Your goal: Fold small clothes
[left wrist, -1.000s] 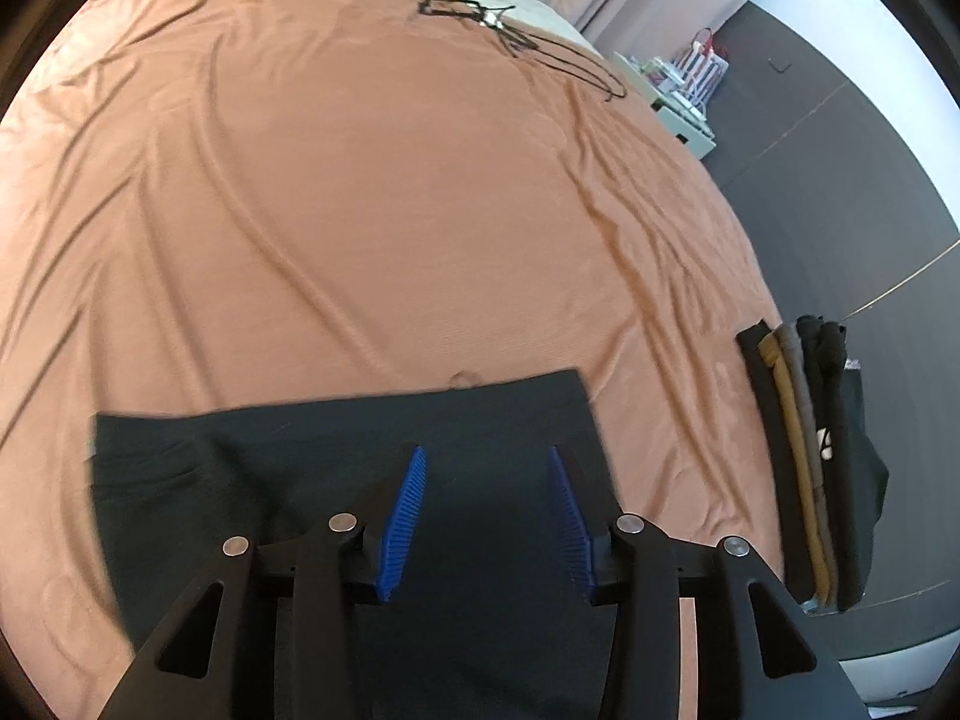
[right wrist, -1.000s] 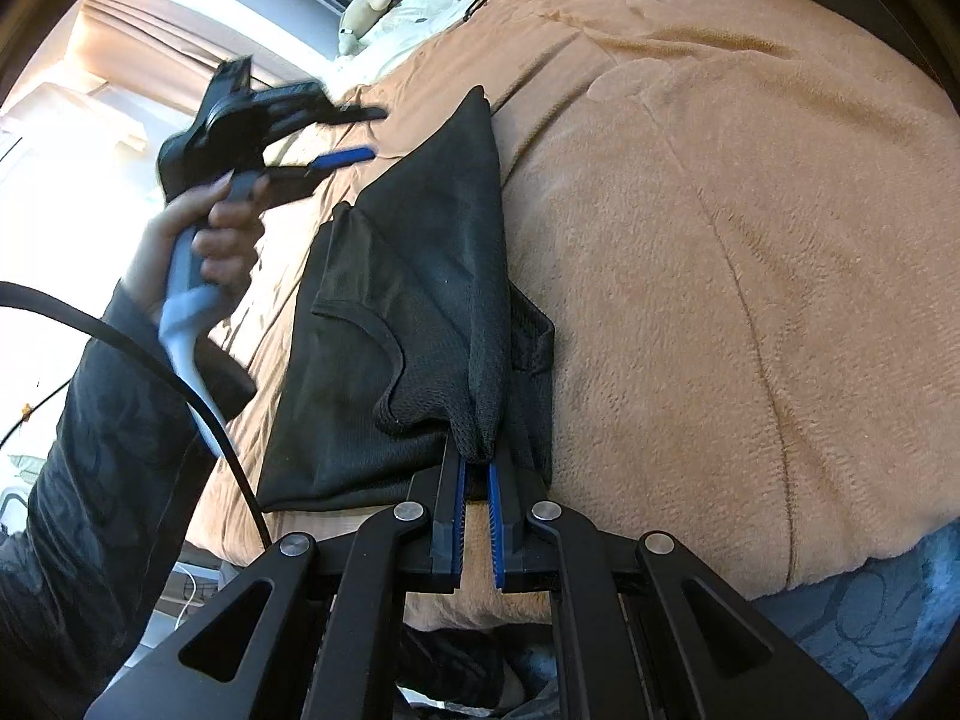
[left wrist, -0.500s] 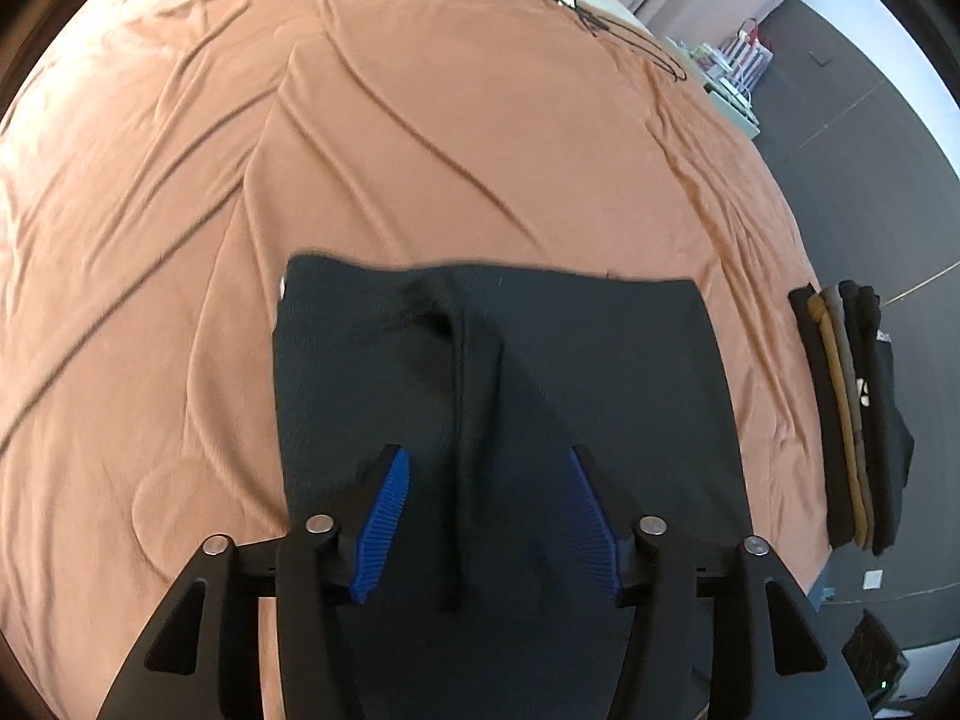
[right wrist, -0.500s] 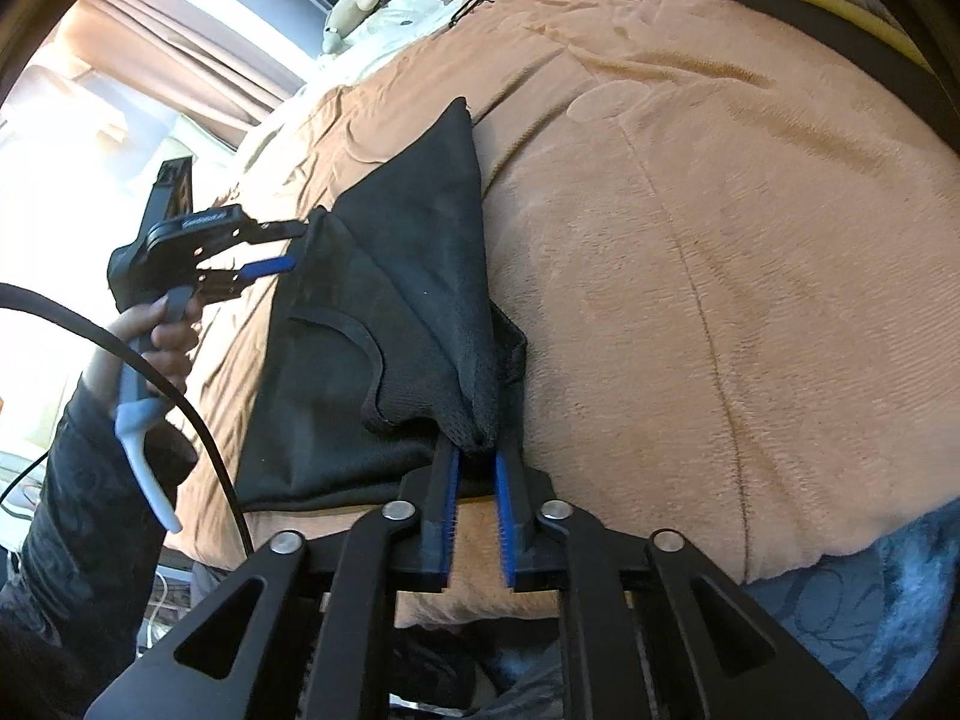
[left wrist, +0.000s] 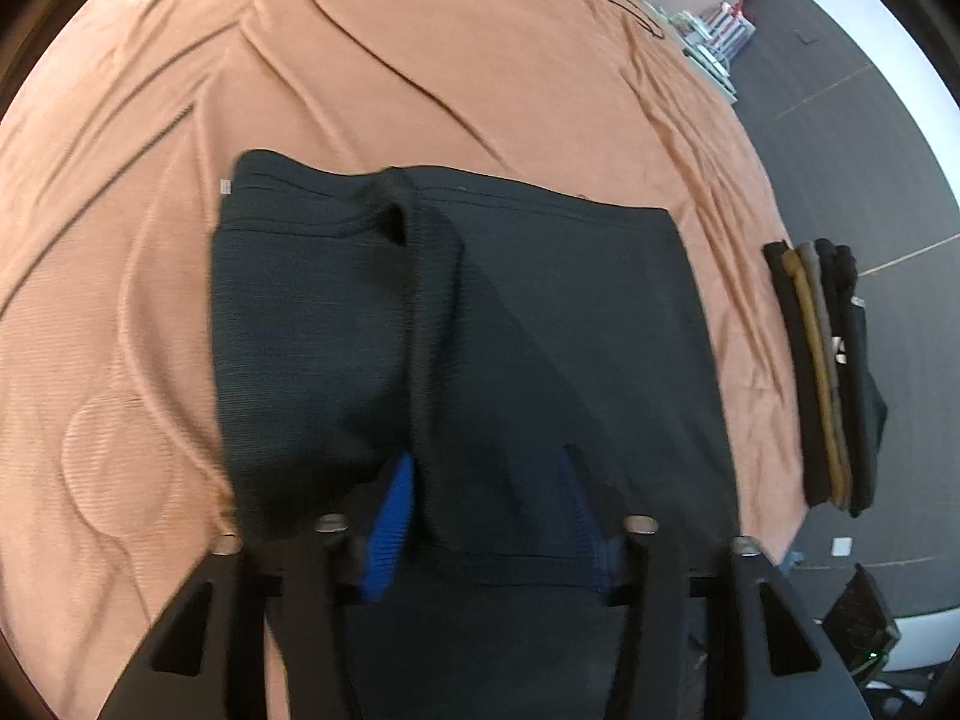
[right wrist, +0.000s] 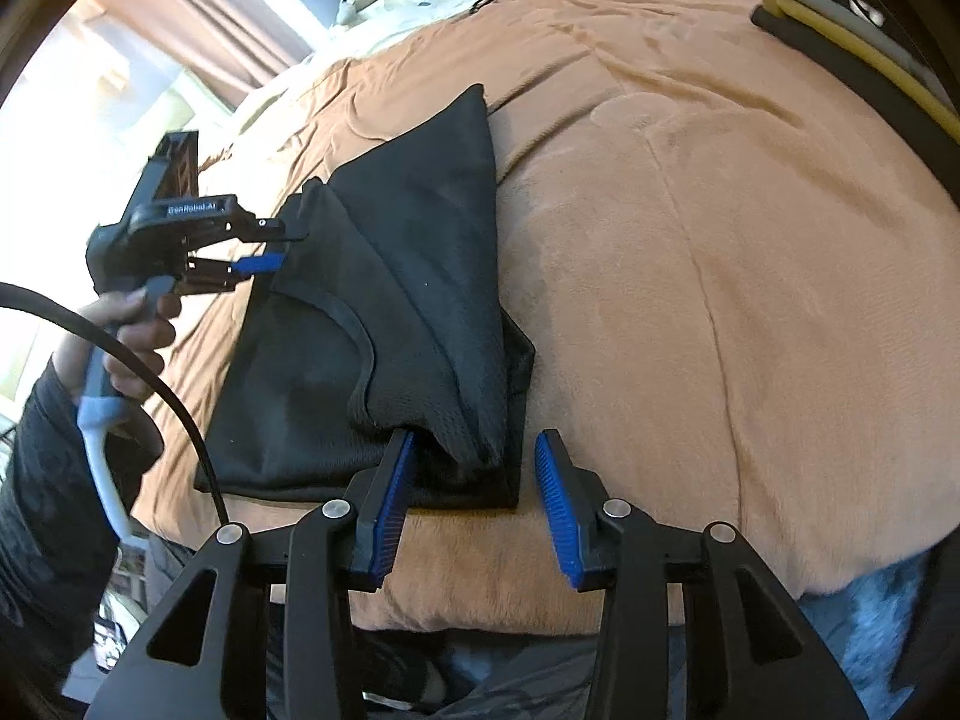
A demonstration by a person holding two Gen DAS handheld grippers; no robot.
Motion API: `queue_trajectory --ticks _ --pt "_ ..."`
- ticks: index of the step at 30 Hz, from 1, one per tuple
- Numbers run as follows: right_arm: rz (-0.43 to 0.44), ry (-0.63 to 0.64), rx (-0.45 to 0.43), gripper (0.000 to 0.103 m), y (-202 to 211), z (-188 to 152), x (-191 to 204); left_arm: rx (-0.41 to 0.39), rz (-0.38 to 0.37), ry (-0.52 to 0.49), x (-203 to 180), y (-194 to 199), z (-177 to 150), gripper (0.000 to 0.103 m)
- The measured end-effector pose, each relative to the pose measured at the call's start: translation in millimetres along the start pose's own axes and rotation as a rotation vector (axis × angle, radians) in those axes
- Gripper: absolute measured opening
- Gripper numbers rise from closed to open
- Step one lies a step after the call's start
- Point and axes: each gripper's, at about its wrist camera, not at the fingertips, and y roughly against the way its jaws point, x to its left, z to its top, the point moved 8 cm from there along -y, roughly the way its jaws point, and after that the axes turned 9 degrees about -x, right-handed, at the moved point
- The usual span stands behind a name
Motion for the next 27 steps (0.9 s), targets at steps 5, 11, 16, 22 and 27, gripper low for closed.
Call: queue_trajectory --ticks 5,11,16,22,27 --pt "-0.013 0.020 -0.003 0.039 -6 9 3 0.014 -0.070 0.028 -13 -7 10 0.011" --pt "-0.021 -0.027 -0.040 0.039 -2 14 -9 -0.007 -0.124 0.024 -41 -14 36 0.011" --pt "-0.036 -0.067 -0.062 0.039 2 15 -22 -0.029 -0.131 0.018 -57 -26 55 0.011" --pt "-0.027 -0.092 -0.071 0.039 12 12 -29 -0.067 -0.107 0.005 -65 -32 69 0.017" --pt "-0.016 -0.103 -0.078 0.039 19 10 -31 -0.122 -0.094 -0.014 -58 -13 71 0.048"
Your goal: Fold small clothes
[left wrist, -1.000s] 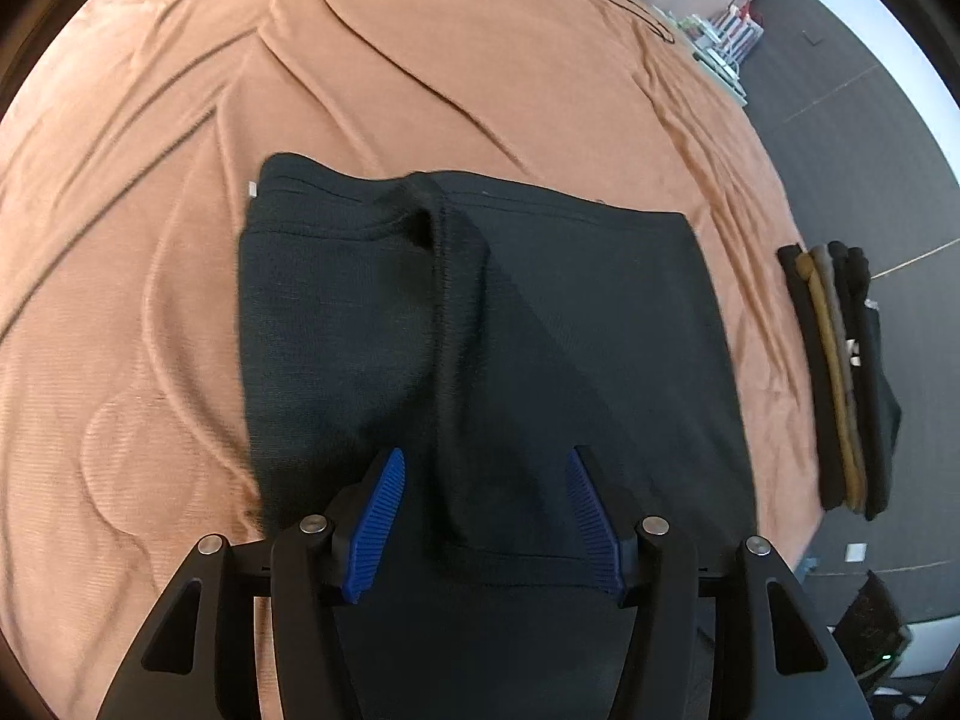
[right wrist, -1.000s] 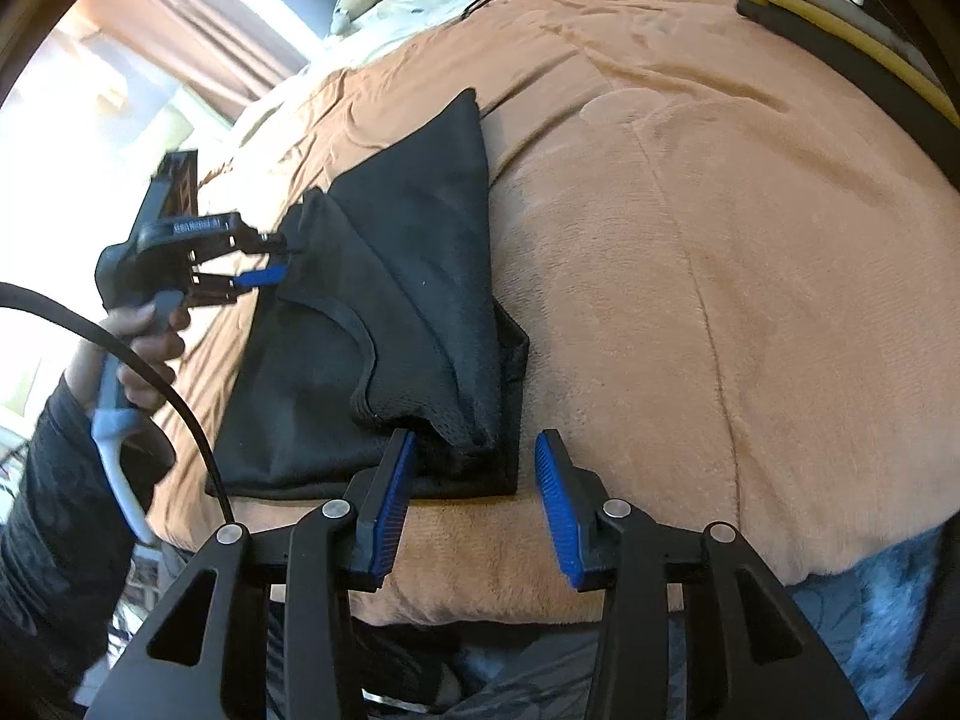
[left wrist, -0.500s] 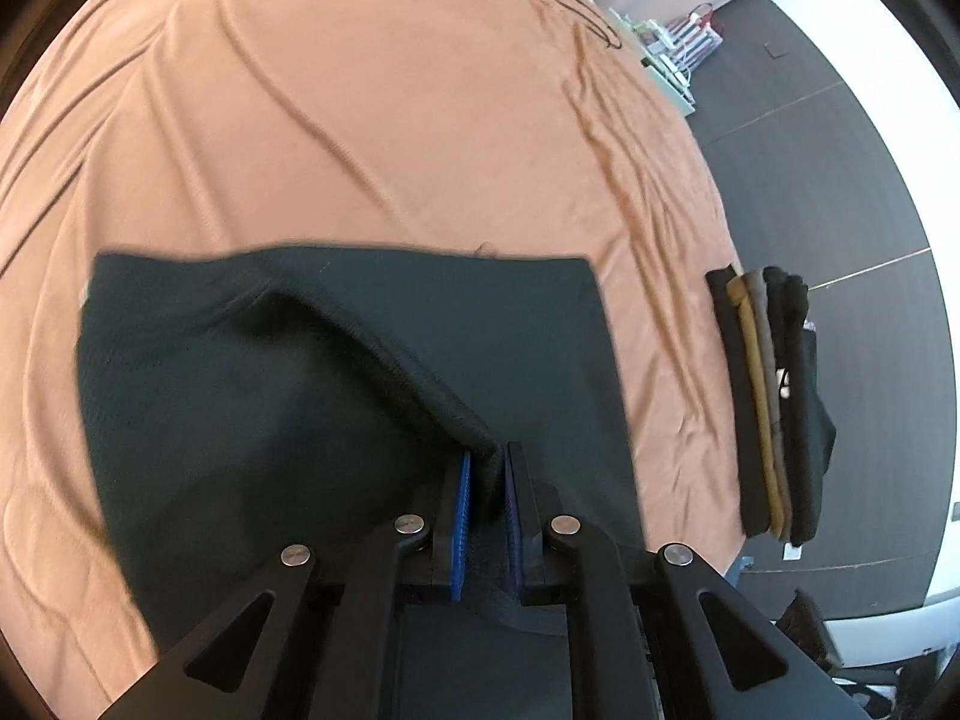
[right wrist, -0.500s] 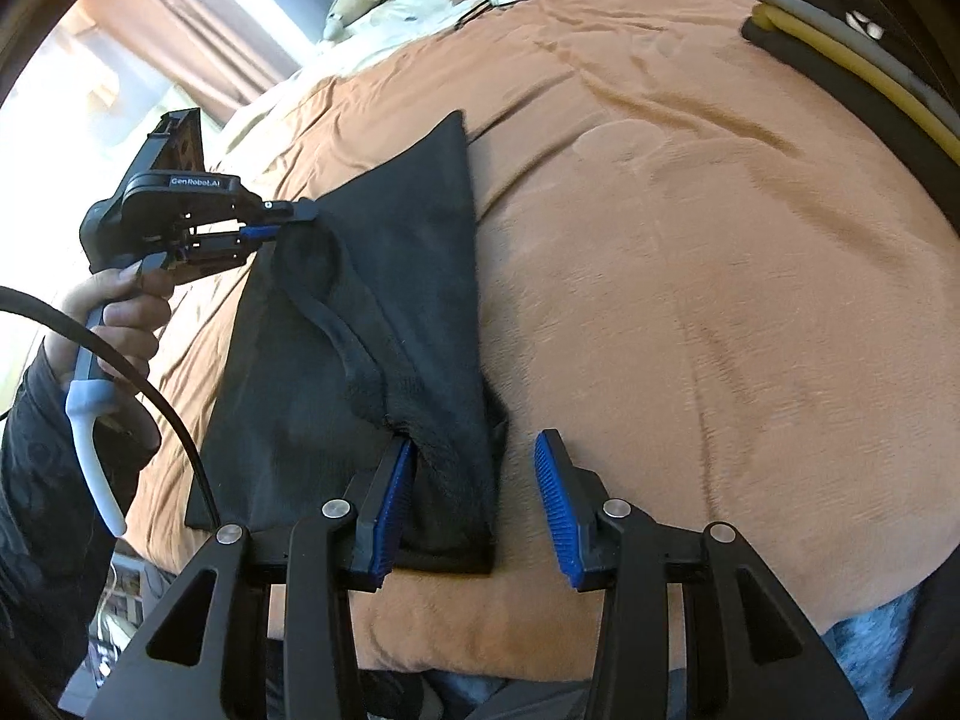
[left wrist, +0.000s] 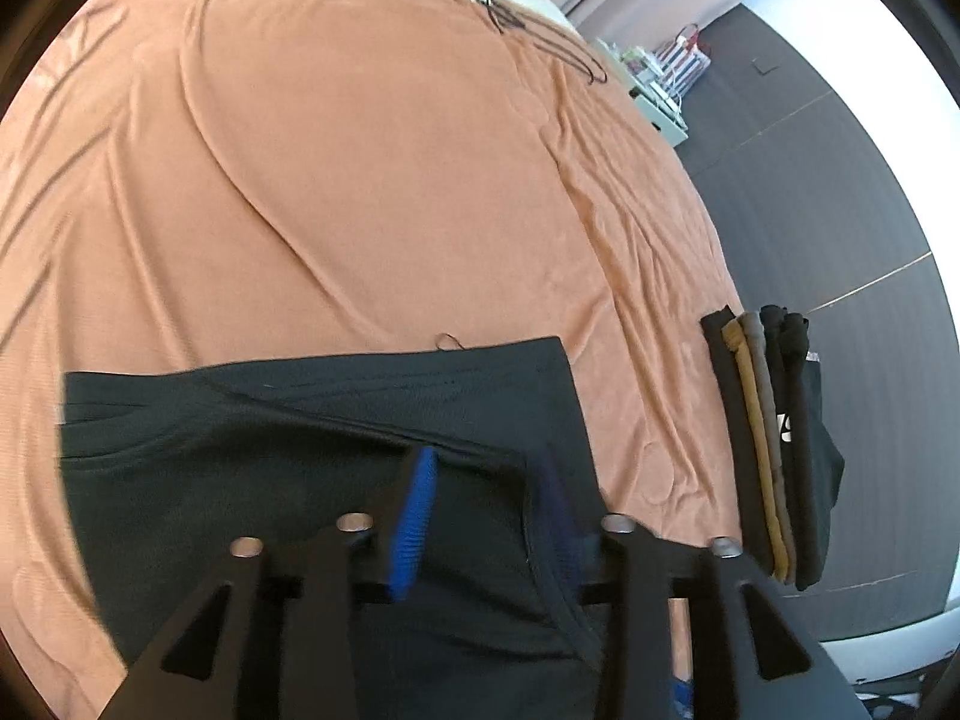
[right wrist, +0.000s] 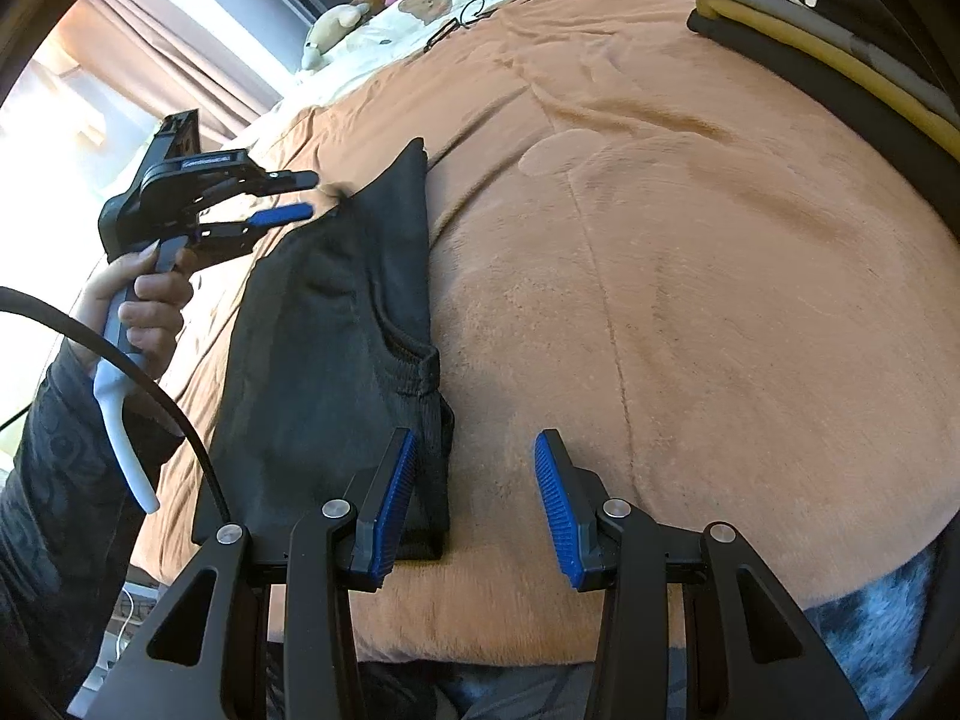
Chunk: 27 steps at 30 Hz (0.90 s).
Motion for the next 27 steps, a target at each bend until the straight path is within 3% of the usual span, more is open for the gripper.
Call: queue_trajectory --ticks 1,3,14,27 --pt "0.003 -0.003 0.000 0.039 1 1 -2 -0.008 0.001 -0.001 2 4 1 0.054" --pt "0.005 -0.010 -0.002 0.039 3 1 -2 -0.024 0.005 -0.004 6 14 2 0.057" --pt "0.021 -0.016 -0.025 0.039 18 -1 7 -0.039 0.076 -0.001 44 58 -26 0.056" --pt "-0.002 0.007 -0.028 0.039 23 -7 17 -0.011 0.116 0.031 70 94 -93 0.056"
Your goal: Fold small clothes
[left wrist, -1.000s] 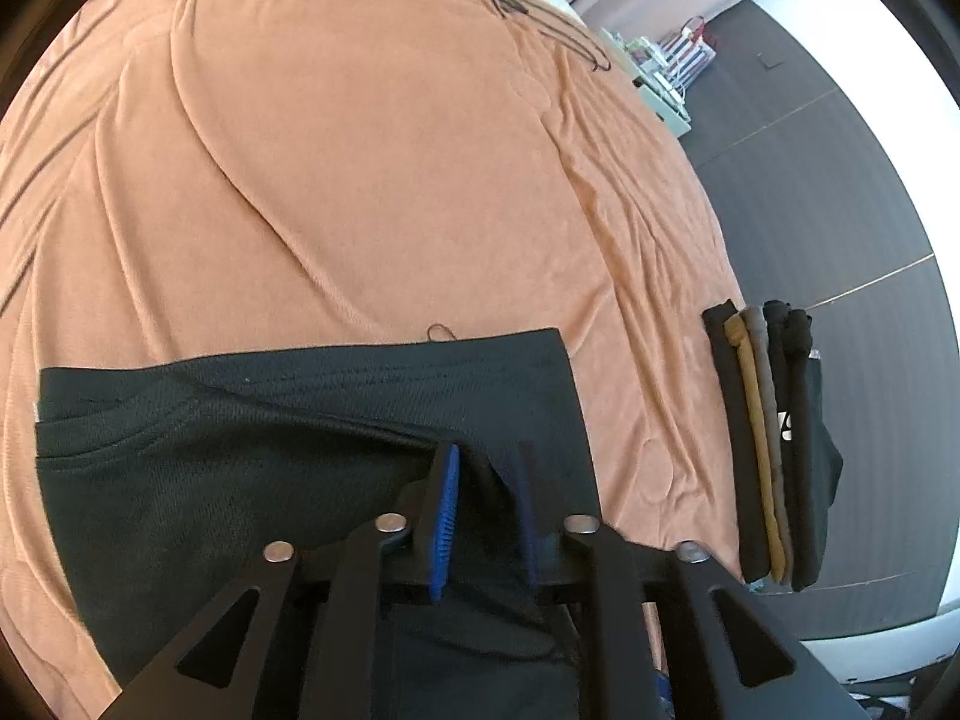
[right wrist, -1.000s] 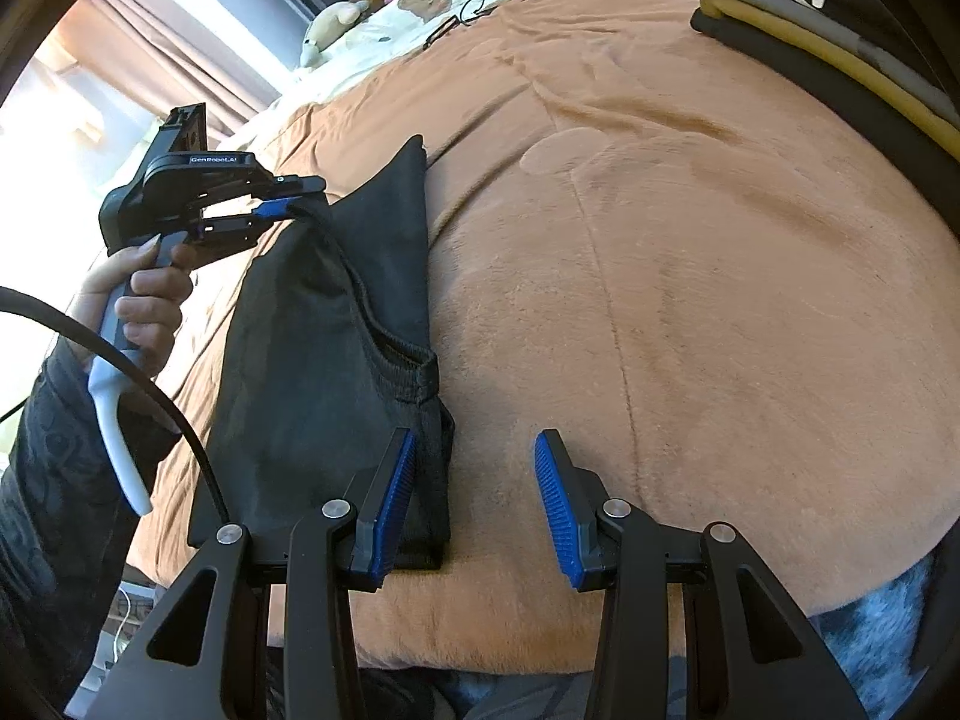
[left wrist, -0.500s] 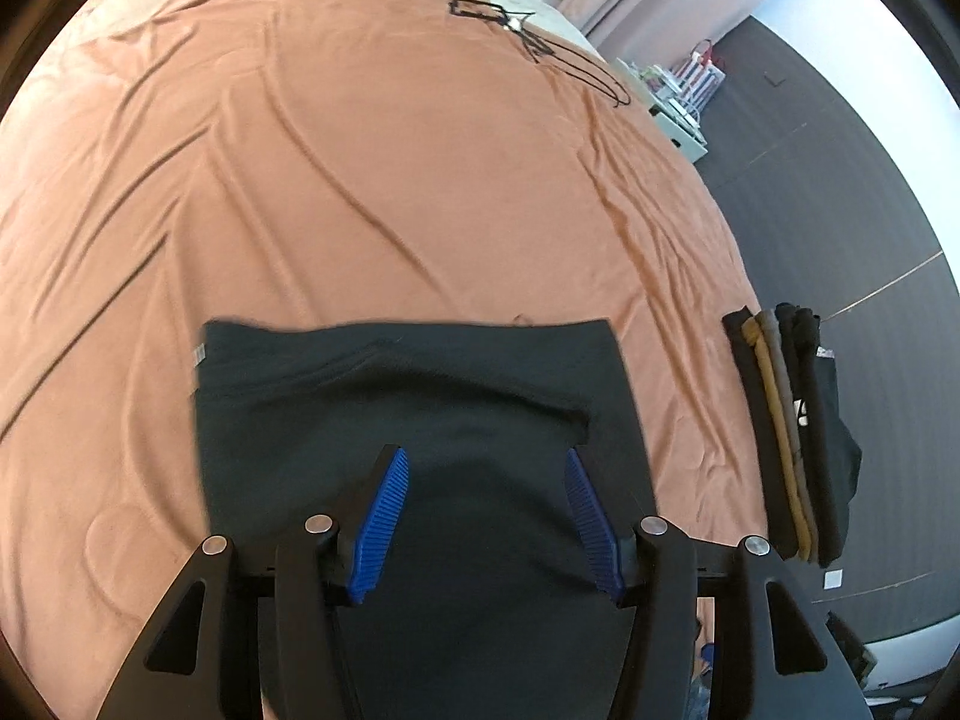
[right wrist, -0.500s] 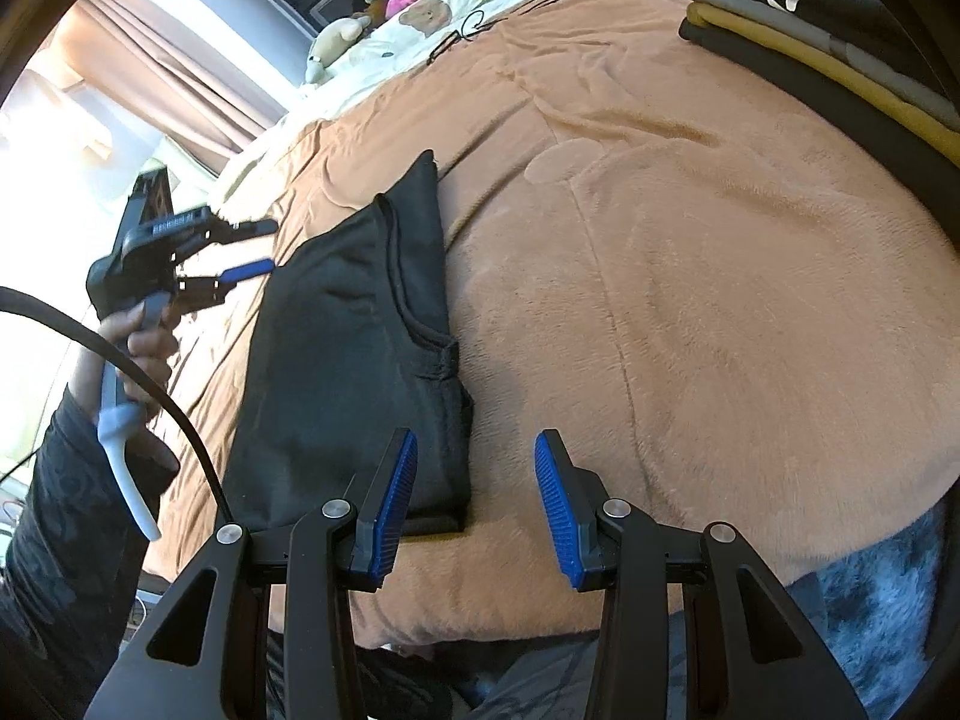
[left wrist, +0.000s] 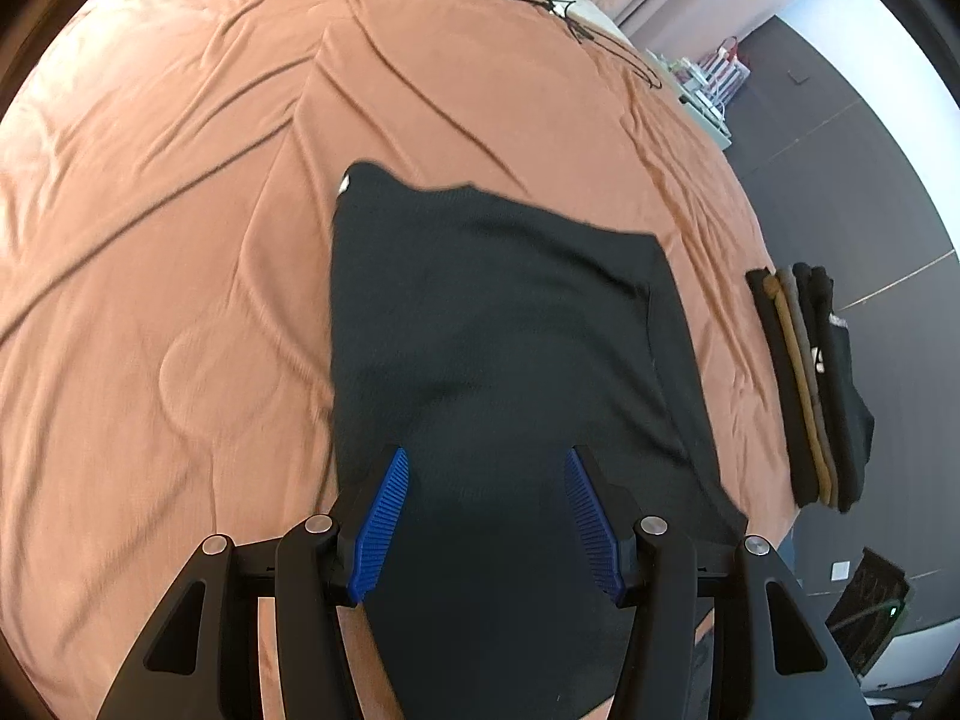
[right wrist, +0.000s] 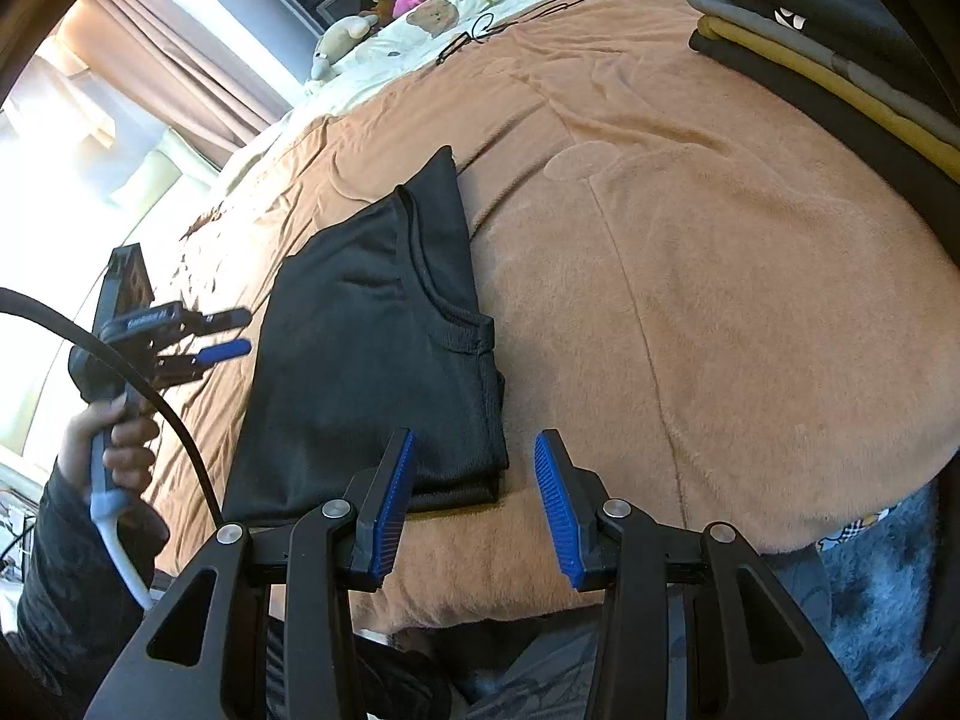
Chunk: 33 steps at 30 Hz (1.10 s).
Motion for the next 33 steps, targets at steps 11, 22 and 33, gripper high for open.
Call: queue_trajectory --ticks 11,22,33 --pt "-0.004 0.039 0.016 0.039 -2 -11 10 -0.010 0.054 0.036 11 15 -49 0.056" --pt "0.001 0.028 0.005 0.039 8 -21 7 -0.015 0.101 0.061 12 27 -104 0.055" --pt "0.012 0.040 -0.011 0.039 21 -32 10 -0.038 0.227 0.016 5 22 -126 0.035"
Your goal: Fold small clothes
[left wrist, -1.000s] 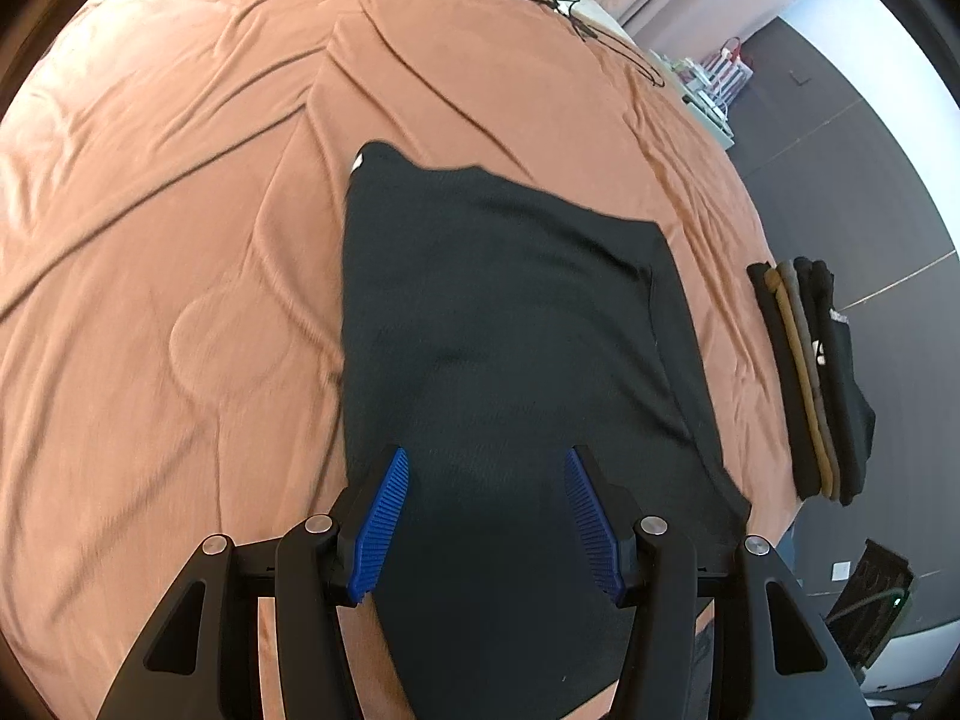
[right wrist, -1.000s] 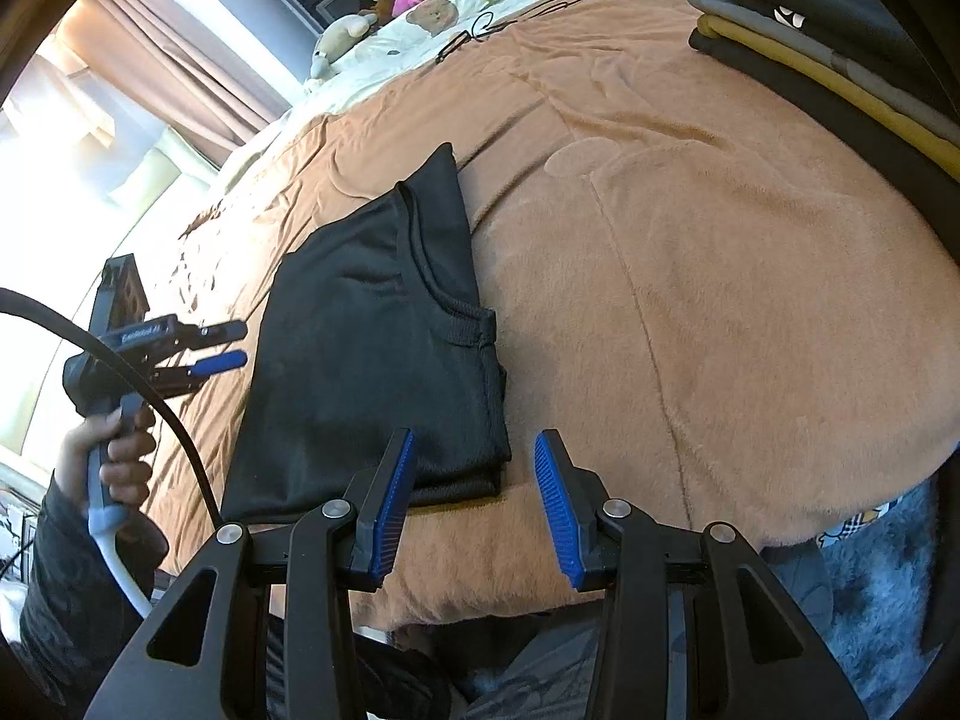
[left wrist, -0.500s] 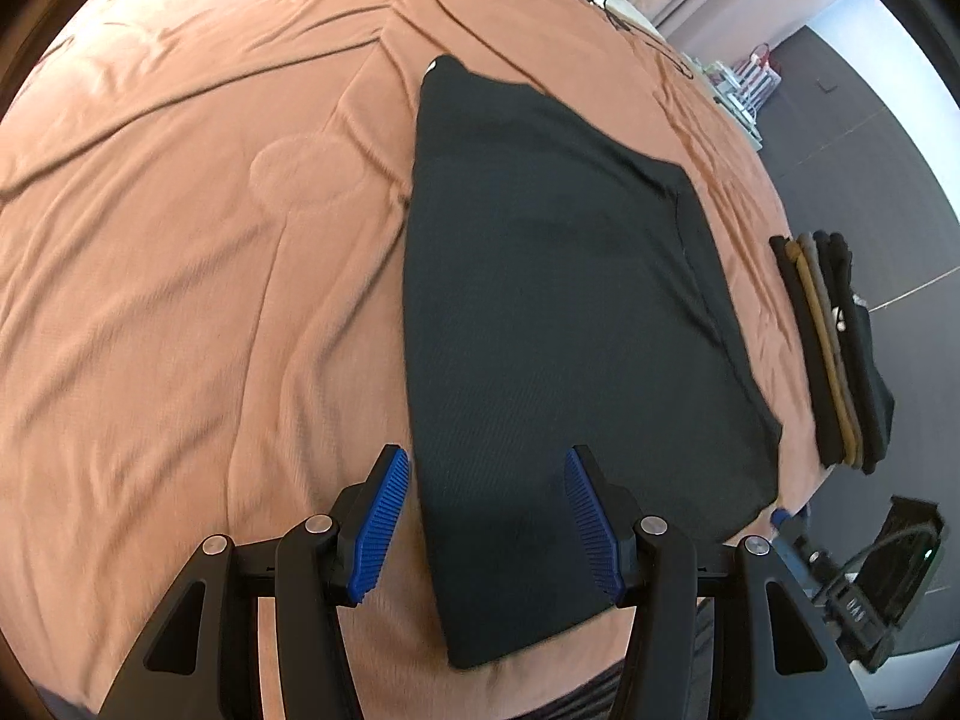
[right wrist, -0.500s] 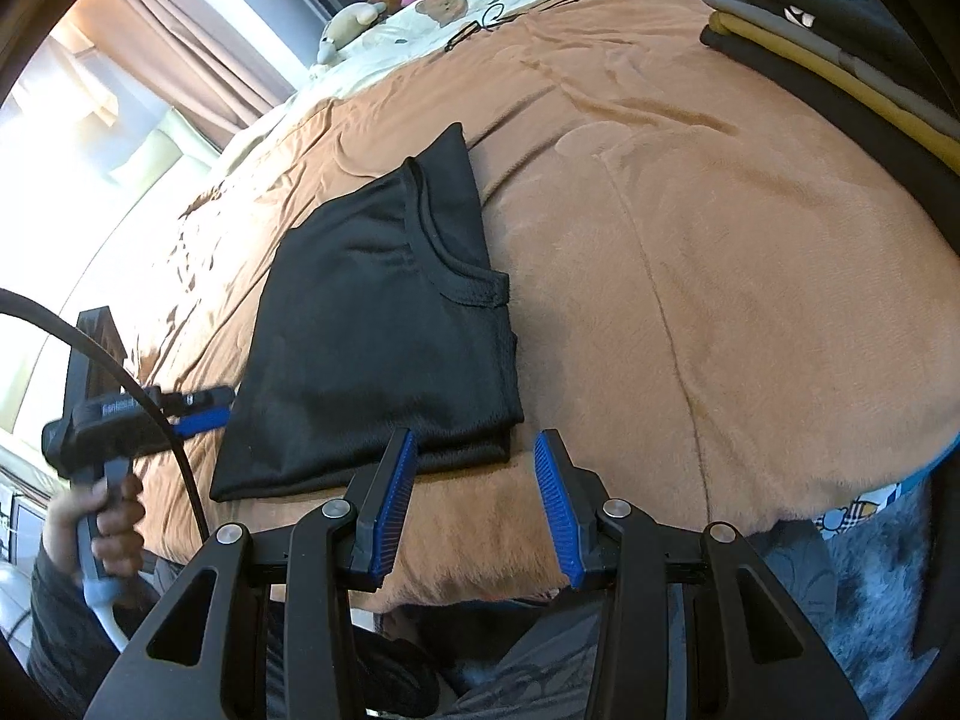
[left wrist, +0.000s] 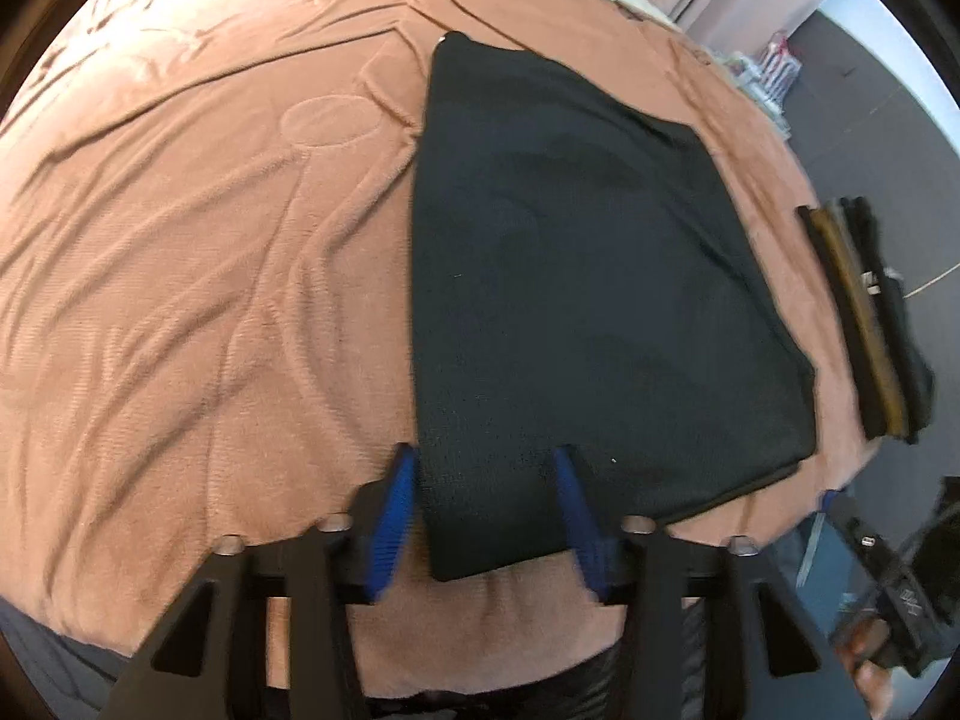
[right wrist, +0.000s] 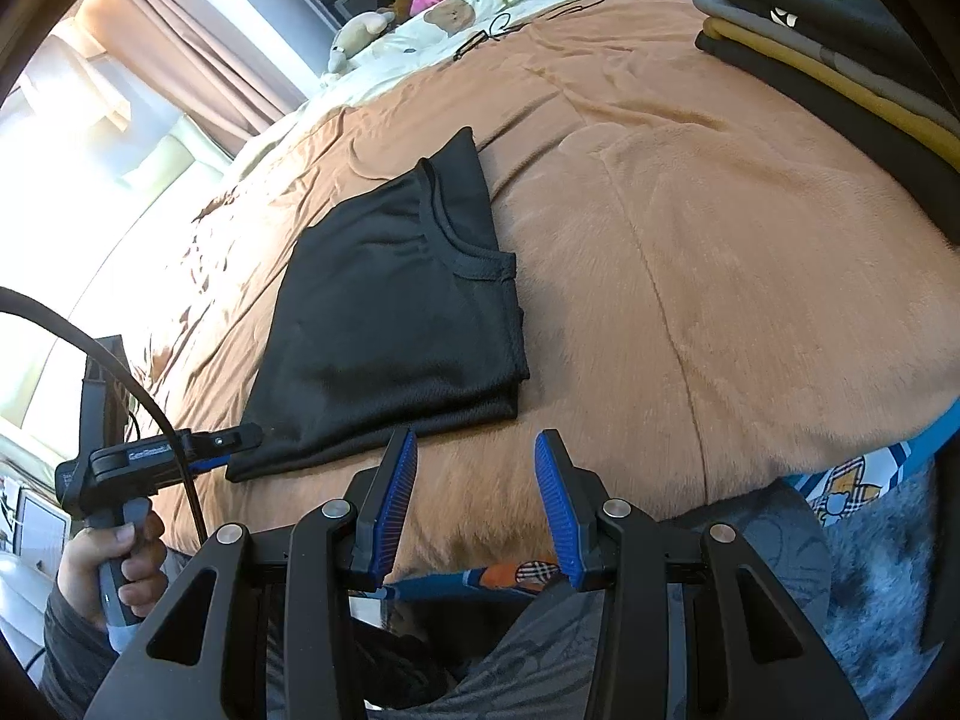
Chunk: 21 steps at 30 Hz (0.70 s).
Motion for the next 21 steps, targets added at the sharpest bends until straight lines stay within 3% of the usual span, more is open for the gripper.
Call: queue_trajectory --ticks 10,21 --pt "-0.004 0.007 0.003 0.039 0 -2 0 -0.003 0.010 -0.003 10 4 -6 0.011" --pt "-0.006 0.008 0.006 0.039 -6 2 -1 -0.009 -0.029 0.046 33 19 -9 0.006"
